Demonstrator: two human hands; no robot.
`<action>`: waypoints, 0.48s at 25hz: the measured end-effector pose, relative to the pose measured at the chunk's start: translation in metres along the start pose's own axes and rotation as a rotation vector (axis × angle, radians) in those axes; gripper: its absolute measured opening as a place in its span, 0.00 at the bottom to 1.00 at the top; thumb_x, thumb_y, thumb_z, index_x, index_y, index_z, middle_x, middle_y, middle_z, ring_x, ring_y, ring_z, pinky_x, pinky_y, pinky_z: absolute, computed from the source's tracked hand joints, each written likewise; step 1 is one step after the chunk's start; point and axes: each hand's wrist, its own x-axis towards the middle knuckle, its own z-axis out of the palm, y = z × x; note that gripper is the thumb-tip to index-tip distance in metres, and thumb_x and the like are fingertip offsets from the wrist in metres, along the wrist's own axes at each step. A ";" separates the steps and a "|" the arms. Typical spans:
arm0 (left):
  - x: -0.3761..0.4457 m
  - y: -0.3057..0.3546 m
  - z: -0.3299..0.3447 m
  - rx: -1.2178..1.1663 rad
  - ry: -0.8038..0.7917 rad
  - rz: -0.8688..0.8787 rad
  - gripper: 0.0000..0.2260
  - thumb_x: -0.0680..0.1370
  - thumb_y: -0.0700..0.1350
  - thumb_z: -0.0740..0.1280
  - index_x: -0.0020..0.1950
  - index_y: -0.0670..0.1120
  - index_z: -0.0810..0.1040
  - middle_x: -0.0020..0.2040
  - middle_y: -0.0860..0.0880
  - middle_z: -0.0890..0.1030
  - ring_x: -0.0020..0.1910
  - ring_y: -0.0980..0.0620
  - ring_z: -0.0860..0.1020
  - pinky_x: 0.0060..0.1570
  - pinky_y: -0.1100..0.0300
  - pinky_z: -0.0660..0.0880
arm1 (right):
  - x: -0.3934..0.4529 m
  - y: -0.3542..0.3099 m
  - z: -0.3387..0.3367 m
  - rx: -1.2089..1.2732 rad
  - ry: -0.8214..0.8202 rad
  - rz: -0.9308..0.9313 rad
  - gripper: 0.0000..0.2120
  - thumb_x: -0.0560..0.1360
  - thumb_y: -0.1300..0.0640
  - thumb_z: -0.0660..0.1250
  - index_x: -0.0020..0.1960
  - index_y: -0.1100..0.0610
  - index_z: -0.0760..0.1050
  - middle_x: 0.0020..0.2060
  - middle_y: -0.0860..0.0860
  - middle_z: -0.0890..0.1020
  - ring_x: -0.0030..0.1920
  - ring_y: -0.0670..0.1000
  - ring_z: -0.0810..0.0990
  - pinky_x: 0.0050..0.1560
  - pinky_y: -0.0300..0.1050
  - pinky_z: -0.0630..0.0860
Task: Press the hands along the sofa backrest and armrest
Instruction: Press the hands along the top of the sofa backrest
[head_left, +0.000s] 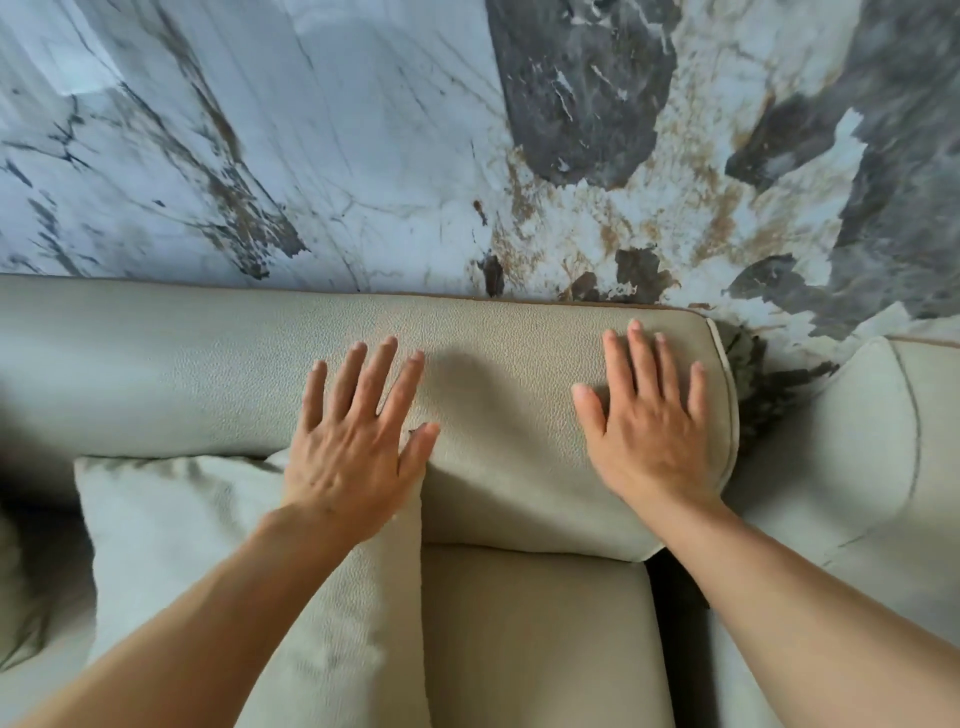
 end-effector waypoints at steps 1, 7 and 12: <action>-0.009 0.000 -0.011 -0.004 0.005 -0.016 0.31 0.79 0.61 0.45 0.80 0.49 0.55 0.80 0.44 0.57 0.79 0.42 0.53 0.77 0.40 0.47 | -0.004 -0.002 -0.009 0.005 -0.018 0.000 0.33 0.78 0.37 0.43 0.79 0.50 0.52 0.80 0.51 0.54 0.79 0.55 0.51 0.76 0.61 0.43; -0.058 0.002 -0.102 -0.021 0.112 -0.024 0.30 0.80 0.60 0.49 0.79 0.47 0.60 0.79 0.43 0.61 0.79 0.42 0.55 0.76 0.38 0.50 | -0.061 -0.028 -0.108 0.067 0.102 -0.078 0.32 0.78 0.40 0.48 0.78 0.53 0.58 0.78 0.54 0.60 0.77 0.58 0.58 0.75 0.65 0.50; -0.112 -0.007 -0.199 -0.005 0.193 -0.030 0.29 0.80 0.59 0.52 0.79 0.47 0.60 0.78 0.43 0.62 0.79 0.42 0.55 0.76 0.37 0.50 | -0.106 -0.060 -0.209 0.064 0.183 -0.111 0.32 0.79 0.40 0.49 0.78 0.53 0.56 0.78 0.54 0.59 0.78 0.58 0.57 0.74 0.67 0.52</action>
